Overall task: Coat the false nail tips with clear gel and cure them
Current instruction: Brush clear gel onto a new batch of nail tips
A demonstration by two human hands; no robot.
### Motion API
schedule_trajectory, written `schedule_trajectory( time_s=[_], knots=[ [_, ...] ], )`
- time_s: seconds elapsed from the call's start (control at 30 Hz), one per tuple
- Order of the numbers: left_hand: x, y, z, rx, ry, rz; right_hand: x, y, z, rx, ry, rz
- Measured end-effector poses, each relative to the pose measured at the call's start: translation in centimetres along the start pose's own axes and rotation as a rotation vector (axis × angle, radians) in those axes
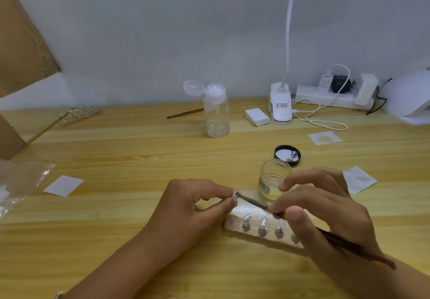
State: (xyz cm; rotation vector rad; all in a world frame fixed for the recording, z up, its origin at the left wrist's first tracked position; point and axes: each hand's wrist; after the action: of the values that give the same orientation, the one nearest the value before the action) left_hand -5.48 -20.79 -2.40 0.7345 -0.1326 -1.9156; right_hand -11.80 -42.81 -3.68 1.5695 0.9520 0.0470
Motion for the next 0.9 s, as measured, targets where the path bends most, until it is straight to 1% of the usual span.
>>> schedule_trajectory(
  time_s=[0.1,0.23,0.33,0.67,0.8,0.9],
  knots=[
    [0.03,0.07,-0.08,-0.004,-0.008,0.01,-0.15,-0.05,0.03,-0.024,0.022,0.005],
    [0.02,0.04,-0.31,-0.02,-0.016,0.022,-0.27,0.05,0.14,0.029,0.023,0.044],
    [0.08,0.05,-0.4,-0.051,-0.044,0.015,-0.2,0.22,0.28,0.066,0.003,0.042],
    [-0.01,0.21,0.48,-0.064,-0.113,0.008,-0.24,0.33,0.41,0.067,0.009,0.048],
    [-0.03,0.32,0.45,-0.062,-0.107,-0.011,-0.11,0.36,0.5,0.066,0.001,0.051],
    [-0.25,0.37,0.37,-0.091,-0.123,-0.055,-0.08,0.31,0.55,0.07,0.005,0.043]
  ],
)
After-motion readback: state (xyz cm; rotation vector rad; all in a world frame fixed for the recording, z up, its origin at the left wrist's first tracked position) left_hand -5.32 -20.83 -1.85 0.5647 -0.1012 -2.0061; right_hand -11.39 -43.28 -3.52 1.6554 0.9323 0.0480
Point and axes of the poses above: each hand's wrist, its own y-axis towards the middle knuckle, its own x-axis out of the palm, z = x × y, and after that the axes turned 12 degrees about -y, right-handed
